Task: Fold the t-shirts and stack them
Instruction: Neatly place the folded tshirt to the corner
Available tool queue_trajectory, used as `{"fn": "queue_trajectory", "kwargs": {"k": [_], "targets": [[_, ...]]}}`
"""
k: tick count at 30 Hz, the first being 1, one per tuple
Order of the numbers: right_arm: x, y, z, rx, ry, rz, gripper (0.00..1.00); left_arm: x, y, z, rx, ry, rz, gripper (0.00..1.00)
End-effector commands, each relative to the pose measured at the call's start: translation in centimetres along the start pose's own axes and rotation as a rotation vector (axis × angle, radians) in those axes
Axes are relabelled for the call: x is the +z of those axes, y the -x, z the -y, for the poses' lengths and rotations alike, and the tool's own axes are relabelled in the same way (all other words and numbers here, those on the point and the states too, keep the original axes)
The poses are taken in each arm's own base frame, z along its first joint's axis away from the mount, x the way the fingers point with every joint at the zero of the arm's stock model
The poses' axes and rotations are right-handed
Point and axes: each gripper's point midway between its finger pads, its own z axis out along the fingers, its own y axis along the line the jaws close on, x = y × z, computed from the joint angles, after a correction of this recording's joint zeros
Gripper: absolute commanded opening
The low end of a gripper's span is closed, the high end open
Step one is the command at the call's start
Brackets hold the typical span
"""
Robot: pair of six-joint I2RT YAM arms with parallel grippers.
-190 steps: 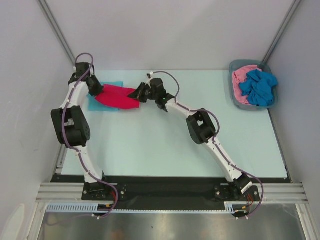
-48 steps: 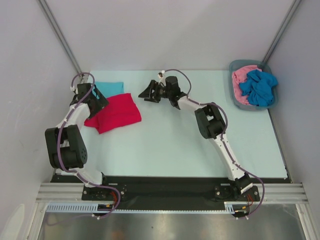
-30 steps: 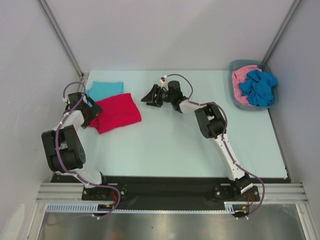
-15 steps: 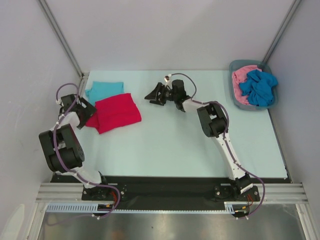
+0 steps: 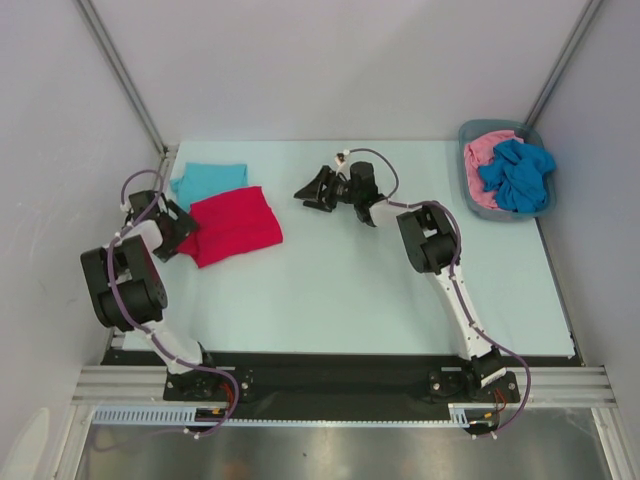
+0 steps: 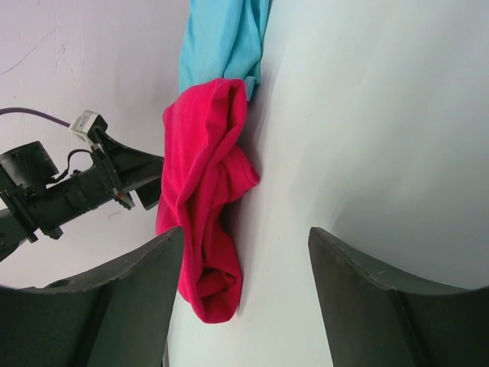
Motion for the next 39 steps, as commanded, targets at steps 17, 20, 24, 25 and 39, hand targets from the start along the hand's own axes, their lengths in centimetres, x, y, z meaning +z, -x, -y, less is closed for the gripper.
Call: {"fn": "queue_trajectory", "kwargs": {"k": [17,20,24,25,39], "targets": [[1.6,-0.1,-2.1,-0.044,0.035,-0.028,0.71,-1.3,1.2,7.4,-0.004,-0.289,0.069,0.91],[2.3,-0.7,-1.9,-0.036,0.03,-0.04,0.71,-2.0,0.8,7.2,-0.003,-0.296,0.072,0.91],[2.8,-0.8,-2.3,-0.04,0.033,-0.044,0.71,-3.5,0.7,6.9,0.007,-0.29,0.087,0.9],[2.9,-0.8,-2.4,-0.042,0.035,-0.042,0.71,-3.5,0.5,6.5,0.01,-0.271,0.087,0.9],[2.9,-0.9,-4.6,-0.056,0.054,-0.05,0.7,-4.4,-0.7,5.7,0.025,-0.255,0.073,0.9]]}}
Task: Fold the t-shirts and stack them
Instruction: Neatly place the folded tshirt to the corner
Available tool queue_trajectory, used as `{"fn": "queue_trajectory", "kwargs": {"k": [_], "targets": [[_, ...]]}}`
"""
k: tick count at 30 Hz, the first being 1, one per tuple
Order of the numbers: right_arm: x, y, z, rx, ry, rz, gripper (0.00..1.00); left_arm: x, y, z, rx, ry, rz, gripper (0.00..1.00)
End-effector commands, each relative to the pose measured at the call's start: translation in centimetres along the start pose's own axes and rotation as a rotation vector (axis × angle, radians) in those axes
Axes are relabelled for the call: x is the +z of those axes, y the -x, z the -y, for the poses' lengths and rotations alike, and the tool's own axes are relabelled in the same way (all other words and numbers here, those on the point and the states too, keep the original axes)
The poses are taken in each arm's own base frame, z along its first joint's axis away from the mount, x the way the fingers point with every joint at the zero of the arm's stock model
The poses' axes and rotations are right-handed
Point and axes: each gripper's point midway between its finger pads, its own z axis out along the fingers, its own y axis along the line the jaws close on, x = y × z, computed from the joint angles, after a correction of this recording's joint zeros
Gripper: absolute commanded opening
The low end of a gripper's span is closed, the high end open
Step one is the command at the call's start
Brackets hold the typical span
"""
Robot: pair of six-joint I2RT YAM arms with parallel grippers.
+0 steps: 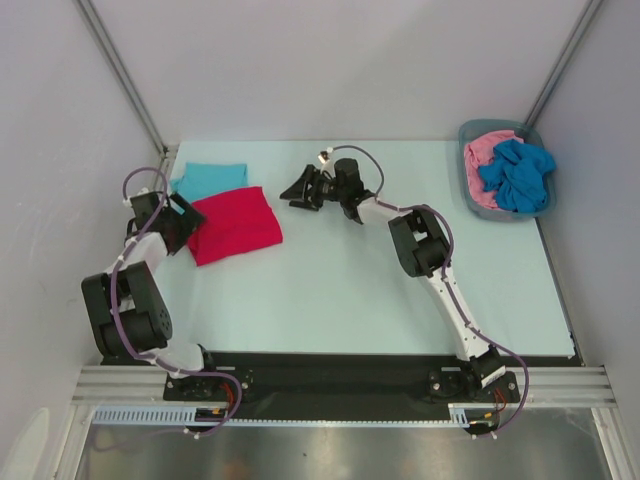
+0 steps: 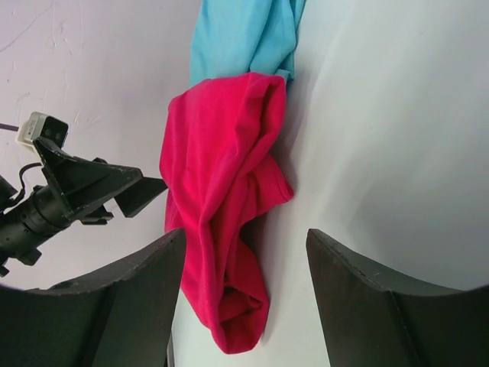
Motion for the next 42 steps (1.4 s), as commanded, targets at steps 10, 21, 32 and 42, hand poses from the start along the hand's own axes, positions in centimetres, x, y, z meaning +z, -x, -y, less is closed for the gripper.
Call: {"fn": "queue_trajectory", "kwargs": {"k": [10,21,32,42], "targets": [[-1.0,1.8,-1.5,-0.014,0.043,0.037,0.71,0.4,-1.1,-1.3,0.018,0.065,-0.043,0.95],[-0.7,1.0,-1.2,0.001,0.051,0.027,0.71,-2.2,-0.4,-1.6,0.039,0.106,-0.01,0.97],[-1.7,1.3,-0.8,0.005,0.051,0.039,0.7,-0.2,-1.5,-2.3,0.034,0.127,-0.035,0.96],[0.8,-0.1,-1.3,-0.003,0.052,-0.02,0.71,2.2,-1.9,-1.3,0.001,0.062,-0.056,0.96]]}}
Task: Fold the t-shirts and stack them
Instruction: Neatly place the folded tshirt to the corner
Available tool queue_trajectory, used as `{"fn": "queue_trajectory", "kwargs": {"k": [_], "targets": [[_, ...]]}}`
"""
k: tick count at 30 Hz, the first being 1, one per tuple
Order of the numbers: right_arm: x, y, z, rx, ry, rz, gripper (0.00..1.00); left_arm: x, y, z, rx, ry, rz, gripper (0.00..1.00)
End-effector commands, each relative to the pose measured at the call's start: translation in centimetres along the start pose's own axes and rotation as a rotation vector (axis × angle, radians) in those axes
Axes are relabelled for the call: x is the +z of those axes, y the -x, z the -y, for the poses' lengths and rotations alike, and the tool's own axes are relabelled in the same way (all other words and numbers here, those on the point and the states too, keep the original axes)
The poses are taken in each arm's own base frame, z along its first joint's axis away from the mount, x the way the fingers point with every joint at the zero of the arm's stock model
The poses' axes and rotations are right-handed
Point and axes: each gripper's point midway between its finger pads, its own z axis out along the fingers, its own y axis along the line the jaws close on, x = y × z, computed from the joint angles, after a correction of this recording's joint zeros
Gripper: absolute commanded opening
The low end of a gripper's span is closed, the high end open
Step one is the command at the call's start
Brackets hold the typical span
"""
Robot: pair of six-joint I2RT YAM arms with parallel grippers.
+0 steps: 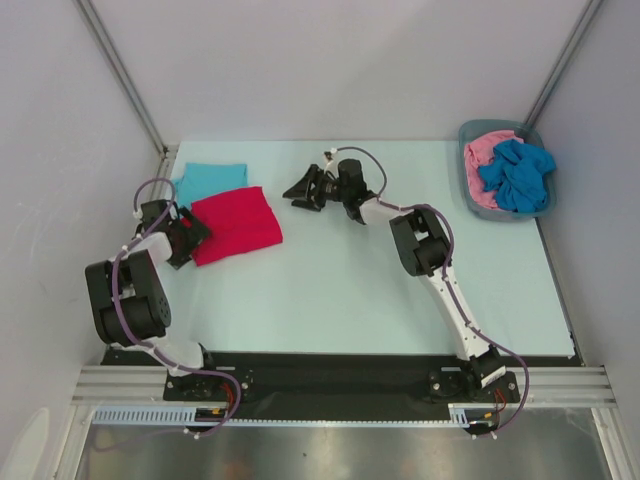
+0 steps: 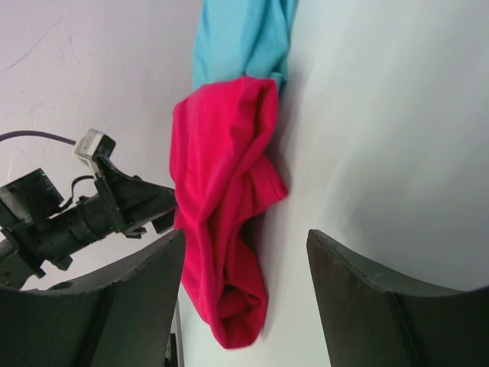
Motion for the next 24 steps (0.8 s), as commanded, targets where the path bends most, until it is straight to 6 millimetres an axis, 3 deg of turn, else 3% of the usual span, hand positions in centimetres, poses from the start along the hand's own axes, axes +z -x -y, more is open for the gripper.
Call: {"fn": "queue_trajectory", "kwargs": {"k": [1,3,4,6,7,16,20,24], "targets": [[1.9,-0.8,-1.9,-0.04,0.035,-0.042,0.71,0.1,2.2,2.6,-0.003,-0.091,0.06,0.95],[2.8,-1.0,-2.8,-0.057,0.052,-0.055,0.71,0.1,2.3,3.1,-0.003,-0.115,0.066,0.95],[3.5,-2.4,-2.1,-0.041,0.039,-0.087,0.71,0.1,2.4,3.3,-0.006,-0.126,0.071,0.95],[4.4,-3.1,-2.8,-0.049,0.054,-0.103,0.71,-0.1,2.5,3.6,-0.006,-0.145,0.075,0.95],[5.1,-4.4,-2.6,-0.037,0.052,-0.125,0.71,-0.2,2.6,3.7,-0.002,-0.149,0.078,0.95],[6.6,-8.2,-2.9,-0.023,0.054,-0.181,0.71,-0.8,3.0,5.0,0.002,-0.215,0.093,0.95],[6.5,-8.8,-3.2,-0.026,0.052,-0.183,0.71,-0.5,2.8,5.1,0.009,-0.224,0.082,0.94],[6.2,-8.2,-4.0,-0.052,0.046,-0.17,0.7,0.0,3.3,6.0,0.008,-0.269,0.096,0.93]]}}
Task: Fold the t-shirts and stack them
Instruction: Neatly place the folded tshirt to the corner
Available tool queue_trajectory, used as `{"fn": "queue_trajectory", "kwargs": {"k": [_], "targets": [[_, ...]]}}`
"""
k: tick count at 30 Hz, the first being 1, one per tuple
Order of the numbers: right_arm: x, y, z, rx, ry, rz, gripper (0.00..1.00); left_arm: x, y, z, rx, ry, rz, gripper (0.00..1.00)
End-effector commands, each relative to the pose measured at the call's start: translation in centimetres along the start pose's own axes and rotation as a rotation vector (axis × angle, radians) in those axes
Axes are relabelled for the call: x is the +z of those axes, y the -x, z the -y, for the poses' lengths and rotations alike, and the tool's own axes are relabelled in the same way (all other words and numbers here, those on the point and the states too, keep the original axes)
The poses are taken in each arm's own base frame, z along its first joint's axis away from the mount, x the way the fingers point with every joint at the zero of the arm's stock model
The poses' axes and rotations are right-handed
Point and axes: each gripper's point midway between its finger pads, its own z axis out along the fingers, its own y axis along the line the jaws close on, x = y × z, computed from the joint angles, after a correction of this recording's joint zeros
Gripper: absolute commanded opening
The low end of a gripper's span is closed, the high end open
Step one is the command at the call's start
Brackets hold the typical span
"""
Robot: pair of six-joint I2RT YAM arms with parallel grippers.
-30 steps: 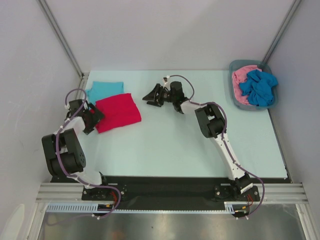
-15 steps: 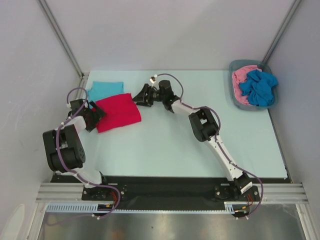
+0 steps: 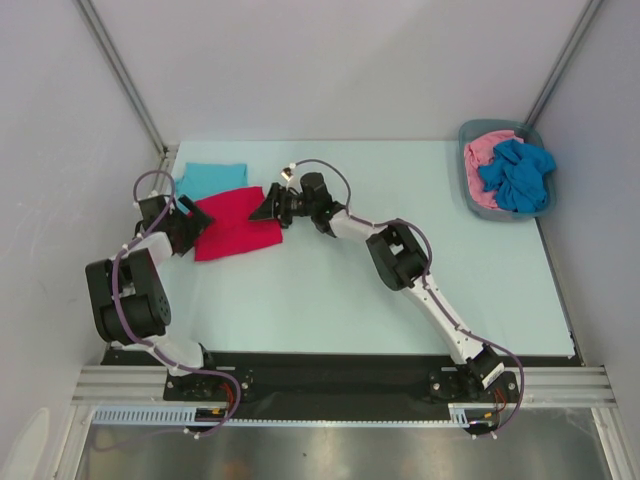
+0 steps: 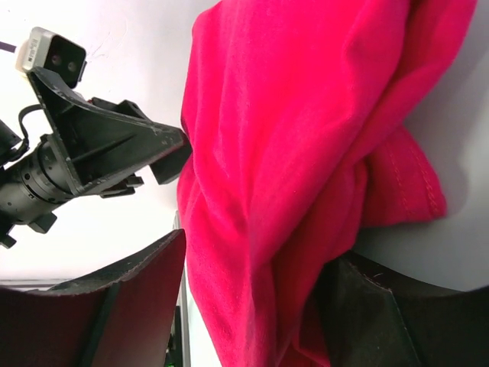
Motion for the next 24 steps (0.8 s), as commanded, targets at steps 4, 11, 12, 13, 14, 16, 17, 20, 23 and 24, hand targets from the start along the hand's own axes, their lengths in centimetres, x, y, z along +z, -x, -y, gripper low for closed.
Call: {"fn": "queue_trajectory", "kwargs": {"k": [4,11,12,13,14,16,17,20,23,24], "targets": [[-1.0,2.2,0.4,-0.041,-0.092,0.068,0.71,1.0,1.5,2.3,-0.001,-0.093,0.042,0.92],[-0.3,6.2,1.4,-0.011,-0.113,0.238,0.71,1.6,1.1,2.6,-0.016,-0.097,0.039,0.92],[-0.2,7.3,0.6,-0.02,-0.099,0.267,0.71,1.6,1.3,2.8,-0.018,-0.099,0.045,0.92],[-0.3,8.0,1.5,-0.011,-0.117,0.307,0.71,1.7,1.4,2.7,-0.017,-0.097,0.047,0.92],[-0.3,8.6,1.5,0.005,-0.12,0.332,0.71,1.7,1.8,3.1,-0.016,-0.103,0.053,0.92],[-0.4,10.8,0.2,0.001,-0.101,0.395,0.71,1.8,2.1,3.3,-0.015,-0.105,0.053,0.92],[-0.5,11.0,1.4,0.025,-0.11,0.407,0.71,1.8,2.7,3.7,-0.008,-0.11,0.064,0.92],[-0.8,12.0,1.6,0.045,-0.092,0.443,0.71,1.7,3.6,4.1,-0.001,-0.11,0.078,0.92],[-0.2,10.8,2.0,0.046,-0.093,0.418,0.71,1.8,4.0,4.3,-0.012,-0.117,0.082,0.92],[0.1,10.3,2.1,0.043,-0.09,0.407,0.71,1.9,4.1,4.5,-0.01,-0.125,0.085,0.92]]}}
